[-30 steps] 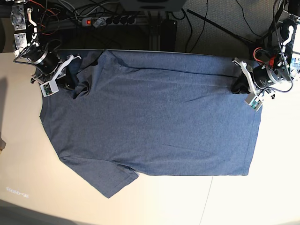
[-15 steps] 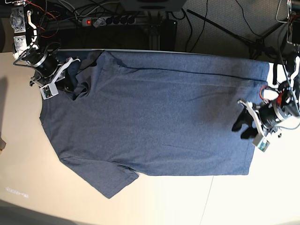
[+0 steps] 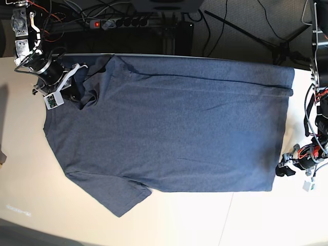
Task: Fold the T-shirt properly
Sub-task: 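Release the shirt and move both grippers to its opposite long edge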
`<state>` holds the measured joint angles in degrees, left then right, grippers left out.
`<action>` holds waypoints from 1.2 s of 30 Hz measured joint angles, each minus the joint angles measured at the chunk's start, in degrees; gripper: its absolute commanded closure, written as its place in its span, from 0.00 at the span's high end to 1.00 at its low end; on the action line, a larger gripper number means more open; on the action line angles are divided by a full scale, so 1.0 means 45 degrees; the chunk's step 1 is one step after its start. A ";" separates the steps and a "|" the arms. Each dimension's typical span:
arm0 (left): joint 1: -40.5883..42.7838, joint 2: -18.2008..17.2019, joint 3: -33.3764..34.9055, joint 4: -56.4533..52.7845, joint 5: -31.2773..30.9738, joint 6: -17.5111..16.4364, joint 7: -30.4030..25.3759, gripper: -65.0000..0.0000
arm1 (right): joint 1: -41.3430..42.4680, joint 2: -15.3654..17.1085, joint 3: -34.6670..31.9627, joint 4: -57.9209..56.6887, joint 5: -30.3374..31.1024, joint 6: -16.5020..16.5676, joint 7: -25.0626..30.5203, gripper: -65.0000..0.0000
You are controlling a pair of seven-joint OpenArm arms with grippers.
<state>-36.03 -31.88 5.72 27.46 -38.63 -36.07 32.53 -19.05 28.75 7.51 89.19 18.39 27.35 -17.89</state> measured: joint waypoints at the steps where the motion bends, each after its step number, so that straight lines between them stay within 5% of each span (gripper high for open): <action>1: -0.0204 0.0000 0.0000 -0.0549 0.0034 0.0000 -0.0136 0.53 | -0.0005 0.0000 0.0000 0.0000 0.0000 0.0000 0.0000 0.00; 10: -0.0573 0.0146 -0.0029 -0.2361 -0.0442 -0.0005 -0.0670 0.53 | 0.0000 0.0000 0.0000 0.0000 0.0000 0.0000 -0.0141 0.00; 26: -0.0889 0.1676 -0.0049 -0.2385 -0.0505 -0.0044 -0.0913 0.51 | 0.0000 0.0000 0.0000 0.0000 0.0005 0.0000 -0.0141 0.00; 33: -0.0801 0.1734 -0.0034 -0.2453 0.0393 -0.0039 -0.1821 0.07 | 0.0000 0.0000 0.0000 0.0000 0.0005 0.0000 -0.0141 0.00; 36: -0.0733 0.1773 -0.0034 -0.2477 0.0447 -0.0044 -0.2331 0.00 | 0.0000 0.0000 0.0000 0.0000 0.0005 0.0000 -0.0131 0.00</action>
<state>-39.33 -23.90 5.56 16.32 -36.62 -36.27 22.04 -19.05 28.75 7.51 89.19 18.41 27.35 -18.48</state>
